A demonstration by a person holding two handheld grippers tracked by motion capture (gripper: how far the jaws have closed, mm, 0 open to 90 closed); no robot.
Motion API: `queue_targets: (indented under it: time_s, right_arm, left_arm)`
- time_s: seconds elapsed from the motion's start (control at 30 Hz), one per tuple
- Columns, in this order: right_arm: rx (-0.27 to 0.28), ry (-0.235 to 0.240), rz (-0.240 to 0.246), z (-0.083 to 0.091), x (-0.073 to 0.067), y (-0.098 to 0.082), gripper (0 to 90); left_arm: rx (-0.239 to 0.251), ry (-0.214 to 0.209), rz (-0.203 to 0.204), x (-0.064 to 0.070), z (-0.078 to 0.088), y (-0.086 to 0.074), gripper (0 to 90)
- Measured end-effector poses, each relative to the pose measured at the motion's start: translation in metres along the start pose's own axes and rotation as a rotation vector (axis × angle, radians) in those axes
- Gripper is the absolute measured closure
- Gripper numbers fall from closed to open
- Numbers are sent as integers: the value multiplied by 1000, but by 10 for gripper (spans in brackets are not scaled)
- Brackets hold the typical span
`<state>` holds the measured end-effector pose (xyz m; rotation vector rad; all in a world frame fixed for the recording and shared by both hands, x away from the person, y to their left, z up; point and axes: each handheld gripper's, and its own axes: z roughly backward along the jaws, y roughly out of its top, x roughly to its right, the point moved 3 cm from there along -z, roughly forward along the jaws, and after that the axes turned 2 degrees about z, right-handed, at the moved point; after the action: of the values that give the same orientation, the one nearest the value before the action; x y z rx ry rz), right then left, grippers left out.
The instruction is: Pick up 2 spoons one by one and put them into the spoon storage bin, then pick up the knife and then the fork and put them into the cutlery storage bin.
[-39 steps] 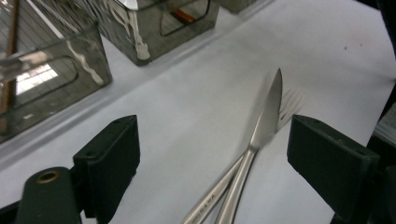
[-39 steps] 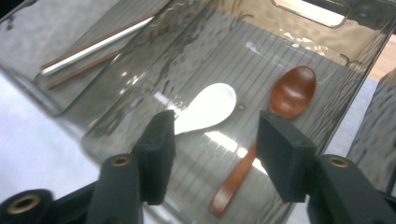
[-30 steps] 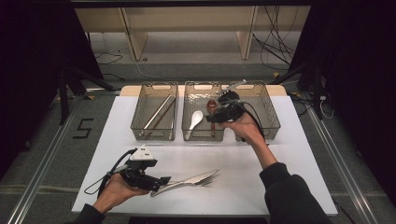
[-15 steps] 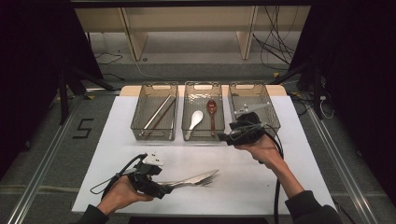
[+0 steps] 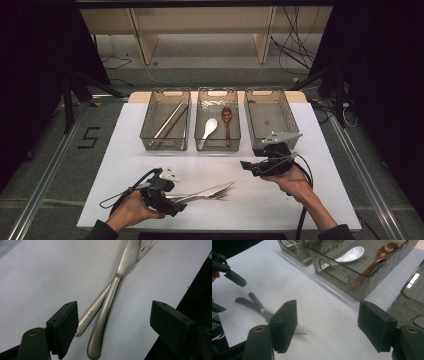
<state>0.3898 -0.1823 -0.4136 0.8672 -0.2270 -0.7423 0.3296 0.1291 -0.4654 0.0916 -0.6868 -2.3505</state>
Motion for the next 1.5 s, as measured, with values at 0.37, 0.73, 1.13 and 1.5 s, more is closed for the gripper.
queue_targets:
  time_s: [0.37, 0.73, 1.13, 1.5]
  right_arm:
    - [45, -21, -31, 19, -5, -18, 316]
    - [32, -17, -37, 27, -11, -36, 315]
    - [19, -4, -31, 25, -14, -40, 316]
    - [15, 6, -25, 22, -16, -40, 316]
  left_arm:
    - [-40, -5, -20, 2, -4, -3, 276]
    - [-87, -14, -31, 3, -9, -3, 331]
    - [-172, 4, -67, 4, -21, -1, 472]
    - [-196, 71, -99, 4, -24, 3, 586]
